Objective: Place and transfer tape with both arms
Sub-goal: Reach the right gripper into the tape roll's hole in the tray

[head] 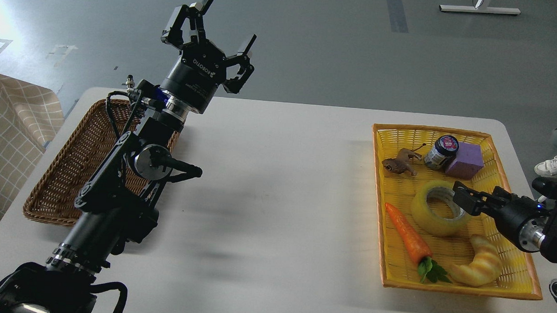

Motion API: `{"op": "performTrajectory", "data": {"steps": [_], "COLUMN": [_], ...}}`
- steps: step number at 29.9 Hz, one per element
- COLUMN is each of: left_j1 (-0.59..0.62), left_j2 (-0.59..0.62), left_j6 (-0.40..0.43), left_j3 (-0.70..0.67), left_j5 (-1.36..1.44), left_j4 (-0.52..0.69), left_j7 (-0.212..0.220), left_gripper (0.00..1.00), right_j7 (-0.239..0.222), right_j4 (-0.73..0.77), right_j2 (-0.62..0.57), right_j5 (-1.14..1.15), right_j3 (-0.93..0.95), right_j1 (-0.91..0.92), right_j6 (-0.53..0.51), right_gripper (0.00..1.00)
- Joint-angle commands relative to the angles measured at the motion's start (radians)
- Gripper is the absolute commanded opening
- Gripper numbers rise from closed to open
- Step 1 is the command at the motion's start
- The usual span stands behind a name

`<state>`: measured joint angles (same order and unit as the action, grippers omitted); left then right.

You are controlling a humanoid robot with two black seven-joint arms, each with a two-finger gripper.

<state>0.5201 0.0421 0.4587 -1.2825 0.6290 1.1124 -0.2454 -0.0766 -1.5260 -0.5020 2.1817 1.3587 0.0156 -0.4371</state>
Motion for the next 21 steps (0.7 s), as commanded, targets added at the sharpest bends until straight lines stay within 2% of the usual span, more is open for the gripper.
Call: {"op": "performTrajectory", "data": {"steps": [1,21], "left_j1": [0.003,0.001], "left_j2": [0.001,0.001], "left_j6": [0.000,0.001], "left_j3": [0.000,0.000], "left_j5": [0.000,-0.002], "left_j4": [0.000,-0.002], "left_j7": [0.000,0.000], "left_gripper": [0.98,0.98], "right_j7": [0.000,-0.009], "right_j4": [0.004,0.061], "right_j2": [0.000,0.023], "right_j5": [0.000,0.000], "right_j3": [-0.010,-0.027], "right_j1": [-0.002,-0.013], "right_j6": [0.003,0.014], "right_gripper": [0.94,0.86]}}
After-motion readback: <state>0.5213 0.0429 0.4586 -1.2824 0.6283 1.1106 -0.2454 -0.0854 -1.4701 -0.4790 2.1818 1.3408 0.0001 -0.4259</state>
